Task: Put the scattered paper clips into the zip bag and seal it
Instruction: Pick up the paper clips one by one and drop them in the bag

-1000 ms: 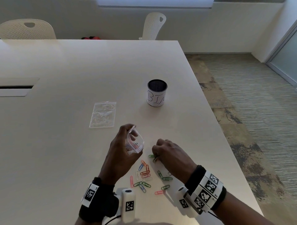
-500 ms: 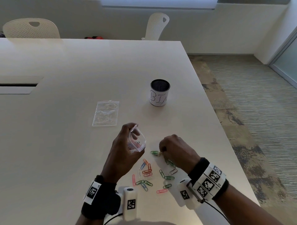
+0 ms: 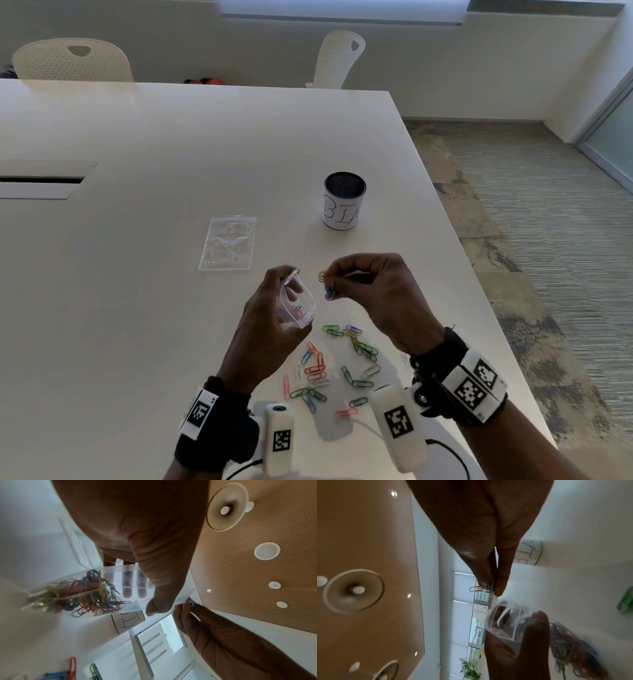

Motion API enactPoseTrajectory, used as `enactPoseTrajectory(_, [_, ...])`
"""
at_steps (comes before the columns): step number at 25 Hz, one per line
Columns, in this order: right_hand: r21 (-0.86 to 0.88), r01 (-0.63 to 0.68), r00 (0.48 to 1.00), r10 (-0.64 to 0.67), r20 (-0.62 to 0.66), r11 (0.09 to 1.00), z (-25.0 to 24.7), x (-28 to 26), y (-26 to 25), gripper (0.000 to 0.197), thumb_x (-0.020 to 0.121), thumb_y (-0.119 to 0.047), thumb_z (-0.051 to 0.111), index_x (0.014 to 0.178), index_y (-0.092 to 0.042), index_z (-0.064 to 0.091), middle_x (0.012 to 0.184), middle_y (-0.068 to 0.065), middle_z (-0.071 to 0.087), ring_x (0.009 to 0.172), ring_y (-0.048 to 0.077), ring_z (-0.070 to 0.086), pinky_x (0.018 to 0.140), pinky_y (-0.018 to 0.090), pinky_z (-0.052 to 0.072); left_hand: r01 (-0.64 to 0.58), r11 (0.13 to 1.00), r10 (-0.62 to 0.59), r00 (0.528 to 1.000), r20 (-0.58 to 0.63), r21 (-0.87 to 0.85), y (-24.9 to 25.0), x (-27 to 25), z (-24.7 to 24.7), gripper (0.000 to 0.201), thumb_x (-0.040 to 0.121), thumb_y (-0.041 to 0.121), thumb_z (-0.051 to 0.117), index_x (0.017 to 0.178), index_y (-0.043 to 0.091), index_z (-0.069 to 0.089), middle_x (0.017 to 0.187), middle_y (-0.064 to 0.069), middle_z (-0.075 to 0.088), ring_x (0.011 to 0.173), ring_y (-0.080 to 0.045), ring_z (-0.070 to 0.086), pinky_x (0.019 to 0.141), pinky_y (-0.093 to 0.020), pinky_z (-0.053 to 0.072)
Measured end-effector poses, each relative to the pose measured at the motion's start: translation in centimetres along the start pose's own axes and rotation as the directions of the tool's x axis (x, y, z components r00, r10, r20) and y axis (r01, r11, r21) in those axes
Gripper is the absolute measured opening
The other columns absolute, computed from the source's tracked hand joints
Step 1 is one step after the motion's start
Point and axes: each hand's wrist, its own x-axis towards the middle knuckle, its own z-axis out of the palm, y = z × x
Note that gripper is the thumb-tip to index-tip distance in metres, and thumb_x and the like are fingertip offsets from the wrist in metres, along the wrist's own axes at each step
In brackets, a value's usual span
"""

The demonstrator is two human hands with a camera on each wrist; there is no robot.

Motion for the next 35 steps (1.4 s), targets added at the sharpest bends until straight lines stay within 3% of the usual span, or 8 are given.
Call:
enactPoseTrajectory(5, [-0.352, 0.241, 0.97, -0.224, 0.091, 0.904, 3.4, 0.1, -0.6, 0.011, 0.086, -0.003, 0.08, 0.092, -0.012, 0.082, 0.087, -0.002, 0.081, 0.078, 0.004, 0.077, 0.076, 0.02, 0.062, 0.047, 0.999, -0.047, 0.999, -0.007, -0.005, 0.2, -0.1, -0.2, 0.07, 0.082, 0.017, 0.086, 0.135, 0.034, 0.044, 0.113, 0.009, 0.066, 0.102, -0.012, 0.07, 0.082, -0.031, 0.063])
enactPoseTrajectory(13, [-0.476, 0.329, 0.943, -0.314, 0.113, 0.816, 2.7, 0.1, -1.6, 0.013, 0.092, -0.007, 0.076, 0.101, -0.014, 0.082, 0.092, -0.003, 0.082, 0.081, 0.002, 0.076, 0.078, 0.019, 0.062, 0.026, 1.0, -0.026, 0.999, -0.017, 0.001, 0.3, -0.1, -0.3, 0.066, 0.083, 0.014, 0.085, 0.132, 0.03, 0.045, 0.111, 0.013, 0.063, 0.103, -0.011, 0.068, 0.081, -0.027, 0.063])
enactPoseTrajectory(16, [-0.508, 0.255, 0.964, -0.258, 0.066, 0.823, 1.1, -0.4, -0.2, 0.012, 0.091, -0.006, 0.074, 0.095, -0.016, 0.078, 0.085, -0.008, 0.077, 0.077, 0.006, 0.073, 0.076, 0.026, 0.062, 0.022, 1.0, -0.023, 0.999, -0.032, -0.021, 0.0, -0.1, -0.7, 0.066, 0.085, 0.015, 0.084, 0.136, 0.027, 0.045, 0.115, 0.014, 0.061, 0.11, -0.01, 0.064, 0.082, -0.026, 0.063])
enactPoseTrajectory(19, [-0.534, 0.23, 0.958, -0.092, 0.273, 0.814, 0.6, -1.6, 2.1, 0.013, 0.092, -0.017, 0.076, 0.105, -0.018, 0.075, 0.097, -0.007, 0.074, 0.085, 0.006, 0.07, 0.08, 0.033, 0.062, 0.029, 0.999, -0.031, 0.998, -0.053, -0.032, -0.1, -0.1, -1.3, 0.067, 0.085, 0.014, 0.084, 0.137, 0.026, 0.045, 0.115, 0.016, 0.06, 0.111, -0.003, 0.062, 0.081, -0.017, 0.06])
enactPoseTrajectory(23, [-0.608, 0.372, 0.778, 0.122, 0.617, 0.701, 2.6, -3.1, 4.3, 0.044, 0.091, -0.038, 0.075, 0.133, -0.029, 0.064, 0.142, -0.009, 0.058, 0.127, 0.006, 0.053, 0.109, 0.026, 0.046, 0.038, 0.999, -0.04, 0.998, -0.054, -0.03, -0.1, 0.0, -1.4, 0.07, 0.082, 0.011, 0.086, 0.138, 0.024, 0.046, 0.114, 0.018, 0.061, 0.109, 0.001, 0.062, 0.079, -0.007, 0.054])
enactPoseTrajectory(28, [-0.518, 0.59, 0.605, 0.085, 0.791, 0.619, 4.0, -3.1, 6.1, 0.04, 0.09, -0.03, 0.077, 0.129, -0.023, 0.067, 0.141, -0.002, 0.059, 0.134, 0.015, 0.046, 0.113, 0.031, 0.035, 0.031, 0.999, -0.032, 0.998, -0.051, -0.022, -0.2, 0.0, -1.4, 0.07, 0.083, 0.011, 0.086, 0.138, 0.023, 0.046, 0.114, 0.021, 0.059, 0.108, 0.005, 0.061, 0.078, -0.005, 0.053])
enactPoseTrajectory(31, [-0.51, 0.595, 0.606, 0.069, 0.792, 0.621, 2.8, -2.8, 5.9, 0.023, 0.093, -0.019, 0.074, 0.115, -0.016, 0.074, 0.127, 0.002, 0.067, 0.121, 0.013, 0.054, 0.103, 0.026, 0.045, 0.031, 0.999, -0.032, 0.998, -0.057, -0.021, -0.2, 0.0, -1.6, 0.07, 0.083, 0.012, 0.087, 0.139, 0.023, 0.046, 0.114, 0.02, 0.06, 0.108, 0.004, 0.062, 0.078, -0.006, 0.054])
enactPoseTrajectory(35, [-0.573, 0.571, 0.689, 0.036, 0.724, 0.588, 0.2, -1.6, 5.7, 0.007, 0.095, -0.019, 0.071, 0.099, -0.016, 0.076, 0.111, -0.003, 0.07, 0.104, 0.01, 0.058, 0.092, 0.029, 0.054, 0.028, 0.999, -0.029, 0.997, -0.065, -0.025, -0.1, 0.0, -1.8, 0.069, 0.083, 0.014, 0.086, 0.137, 0.026, 0.046, 0.113, 0.019, 0.061, 0.107, 0.0, 0.063, 0.078, -0.009, 0.056])
